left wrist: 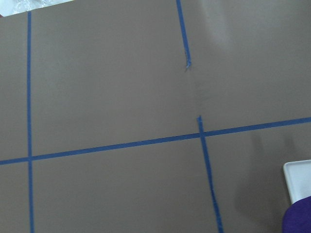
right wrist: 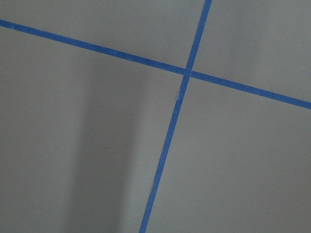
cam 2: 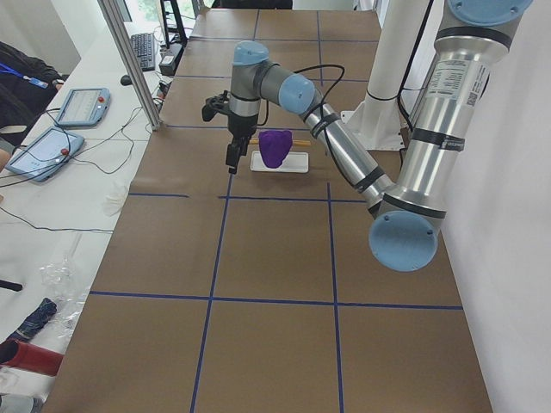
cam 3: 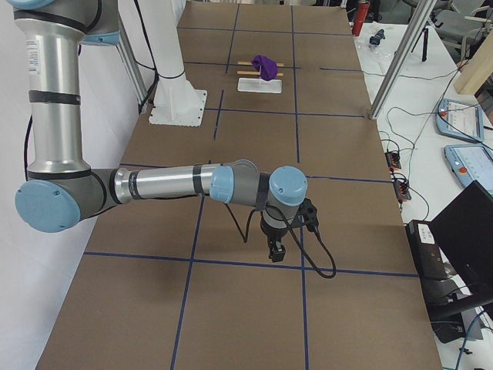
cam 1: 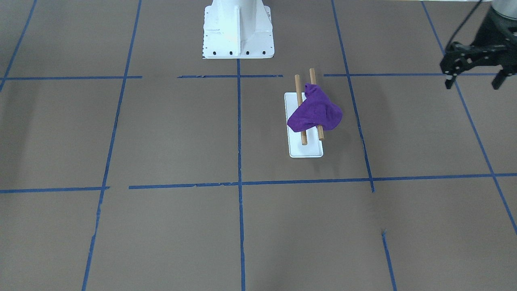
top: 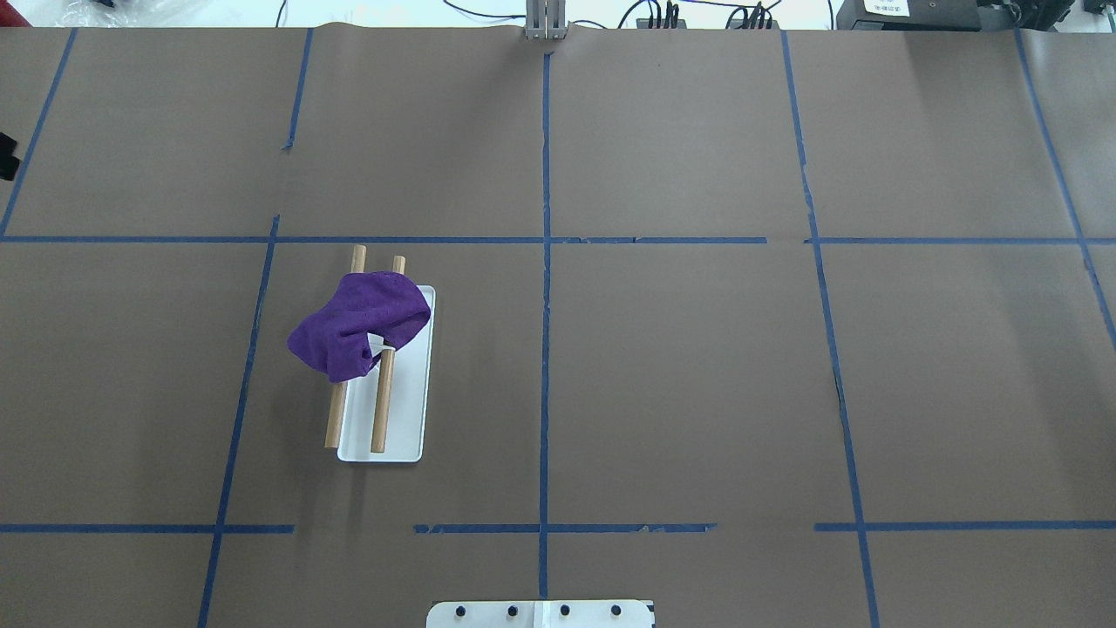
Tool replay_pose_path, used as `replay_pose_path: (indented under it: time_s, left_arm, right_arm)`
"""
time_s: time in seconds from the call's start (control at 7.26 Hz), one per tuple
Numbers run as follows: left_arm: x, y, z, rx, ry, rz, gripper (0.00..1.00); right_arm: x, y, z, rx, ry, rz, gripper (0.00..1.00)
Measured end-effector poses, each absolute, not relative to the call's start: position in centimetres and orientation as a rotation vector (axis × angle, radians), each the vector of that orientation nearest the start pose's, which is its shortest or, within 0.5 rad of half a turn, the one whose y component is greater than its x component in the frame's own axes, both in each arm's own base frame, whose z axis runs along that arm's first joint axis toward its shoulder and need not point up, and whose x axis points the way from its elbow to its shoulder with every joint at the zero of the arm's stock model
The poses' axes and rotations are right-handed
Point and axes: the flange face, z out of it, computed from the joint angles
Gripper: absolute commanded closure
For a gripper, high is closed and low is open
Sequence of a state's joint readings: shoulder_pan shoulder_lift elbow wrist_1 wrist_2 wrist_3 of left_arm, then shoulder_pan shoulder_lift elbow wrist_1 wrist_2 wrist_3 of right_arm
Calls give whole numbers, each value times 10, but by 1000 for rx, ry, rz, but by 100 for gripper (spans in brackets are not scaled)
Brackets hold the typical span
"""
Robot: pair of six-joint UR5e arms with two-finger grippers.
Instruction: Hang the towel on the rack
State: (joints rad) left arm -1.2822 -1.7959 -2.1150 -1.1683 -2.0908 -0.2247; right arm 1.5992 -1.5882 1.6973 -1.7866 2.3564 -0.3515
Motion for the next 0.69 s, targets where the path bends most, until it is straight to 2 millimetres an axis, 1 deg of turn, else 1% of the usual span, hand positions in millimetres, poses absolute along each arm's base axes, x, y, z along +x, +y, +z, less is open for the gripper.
replay_pose_path:
  time_s: [0.14,0.28,0.41,0.55,0.69]
  left_arm:
    - [15,-529,407,153,587,190,0]
    - [-22,-539,458,95,600,186,0]
    - [-41,-535,492,51,610,168,0]
    - [-49,-527,517,12,616,153,0]
    - [-52,-521,538,-17,619,144,0]
  right_arm:
    - [76,-474,631,47,-794,-251,0]
    - [76,-475,638,35,-797,-229,0]
    - [76,-475,641,28,-802,-217,0]
    - [76,-476,641,28,-810,-211,0]
    - [75,-477,639,31,-819,-209,0]
